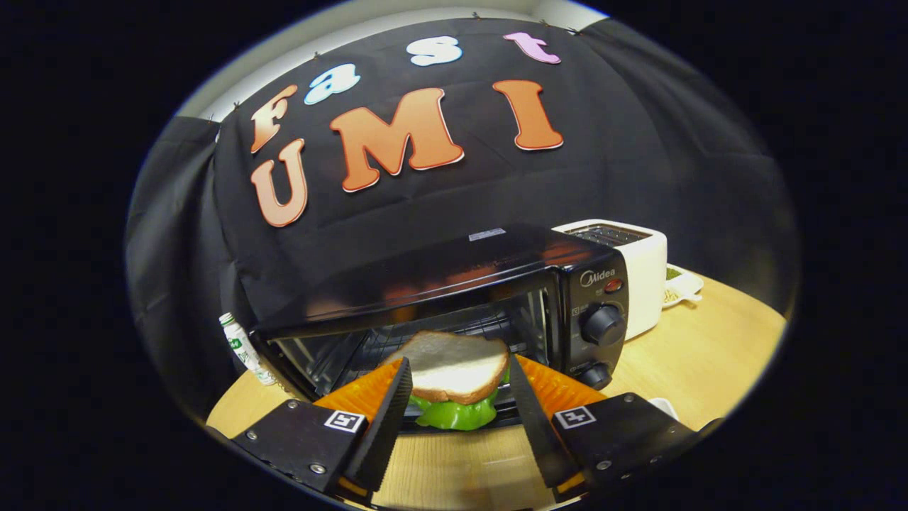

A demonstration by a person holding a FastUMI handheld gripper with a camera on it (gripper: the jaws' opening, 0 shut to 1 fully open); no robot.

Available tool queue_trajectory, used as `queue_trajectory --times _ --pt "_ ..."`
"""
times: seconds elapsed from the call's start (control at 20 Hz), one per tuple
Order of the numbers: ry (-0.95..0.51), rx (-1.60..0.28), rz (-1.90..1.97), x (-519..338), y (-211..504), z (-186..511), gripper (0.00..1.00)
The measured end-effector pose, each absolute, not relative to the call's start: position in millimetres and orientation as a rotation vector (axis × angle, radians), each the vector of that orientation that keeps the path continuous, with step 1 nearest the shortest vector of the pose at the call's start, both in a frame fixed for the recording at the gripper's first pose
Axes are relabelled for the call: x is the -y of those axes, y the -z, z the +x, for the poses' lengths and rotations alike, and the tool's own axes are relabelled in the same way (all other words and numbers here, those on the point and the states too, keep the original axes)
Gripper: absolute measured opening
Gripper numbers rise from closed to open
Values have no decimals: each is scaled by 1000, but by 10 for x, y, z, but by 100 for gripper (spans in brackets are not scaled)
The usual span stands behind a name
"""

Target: Open the toaster oven, put the food inside, and close the toaster oven door.

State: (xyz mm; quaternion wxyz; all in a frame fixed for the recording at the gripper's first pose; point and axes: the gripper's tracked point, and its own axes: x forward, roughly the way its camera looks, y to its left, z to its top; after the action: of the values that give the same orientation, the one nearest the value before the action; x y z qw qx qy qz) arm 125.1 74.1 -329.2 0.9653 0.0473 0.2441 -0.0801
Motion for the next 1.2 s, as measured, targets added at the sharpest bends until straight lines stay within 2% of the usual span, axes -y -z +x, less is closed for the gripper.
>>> queue_trajectory --times 0.15,0.35,0.75,1.2 --pt "71 -538 40 -838 3219 959 92" --pt "6 -611 8 -875 3235 507 97" --pt "-114 -759 31 -1202 3547 -389 98" --pt "-75 -924 45 -1016 4075 -737 99"
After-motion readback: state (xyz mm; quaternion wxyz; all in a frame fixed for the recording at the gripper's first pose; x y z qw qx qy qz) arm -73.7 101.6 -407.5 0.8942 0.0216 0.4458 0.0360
